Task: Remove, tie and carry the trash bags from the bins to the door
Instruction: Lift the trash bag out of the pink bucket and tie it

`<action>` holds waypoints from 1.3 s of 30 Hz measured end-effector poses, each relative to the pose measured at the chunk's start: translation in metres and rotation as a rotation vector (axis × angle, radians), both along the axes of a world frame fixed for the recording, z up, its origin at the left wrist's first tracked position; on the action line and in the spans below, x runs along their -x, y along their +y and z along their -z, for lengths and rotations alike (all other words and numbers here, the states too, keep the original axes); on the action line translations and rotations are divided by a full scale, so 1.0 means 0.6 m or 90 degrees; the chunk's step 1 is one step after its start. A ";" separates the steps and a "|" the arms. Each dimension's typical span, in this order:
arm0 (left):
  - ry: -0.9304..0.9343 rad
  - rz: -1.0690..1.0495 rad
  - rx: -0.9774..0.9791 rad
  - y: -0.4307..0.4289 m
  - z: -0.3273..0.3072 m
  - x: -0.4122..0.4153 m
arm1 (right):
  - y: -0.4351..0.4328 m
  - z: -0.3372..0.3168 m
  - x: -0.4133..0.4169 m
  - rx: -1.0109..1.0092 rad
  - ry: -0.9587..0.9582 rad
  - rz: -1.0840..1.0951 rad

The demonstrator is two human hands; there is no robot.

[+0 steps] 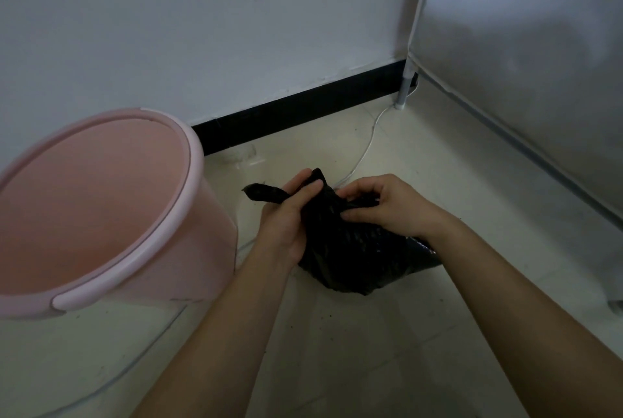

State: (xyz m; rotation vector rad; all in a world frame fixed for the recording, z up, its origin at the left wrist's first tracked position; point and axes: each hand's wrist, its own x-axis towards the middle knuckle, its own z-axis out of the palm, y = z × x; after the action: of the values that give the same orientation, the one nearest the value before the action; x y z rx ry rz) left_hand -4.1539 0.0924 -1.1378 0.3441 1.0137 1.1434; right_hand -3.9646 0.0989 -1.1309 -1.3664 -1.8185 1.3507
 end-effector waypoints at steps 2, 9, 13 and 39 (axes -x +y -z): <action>0.055 -0.007 -0.012 -0.003 0.003 0.003 | -0.001 -0.002 -0.002 0.037 -0.006 -0.022; 0.184 -0.015 -0.033 -0.003 0.017 0.016 | -0.001 -0.013 -0.007 0.143 0.027 -0.049; 0.156 -0.025 -0.021 -0.005 0.024 0.020 | -0.001 0.009 -0.007 0.109 0.003 0.017; 0.405 0.060 -0.138 -0.024 0.058 0.066 | -0.035 0.120 -0.063 -0.468 -0.500 0.086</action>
State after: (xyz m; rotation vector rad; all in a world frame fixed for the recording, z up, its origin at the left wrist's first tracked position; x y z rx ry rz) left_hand -4.1936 0.0781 -1.1728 0.9609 1.4062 1.0796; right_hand -3.9268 0.0776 -1.2028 -1.6240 -2.2853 -0.0350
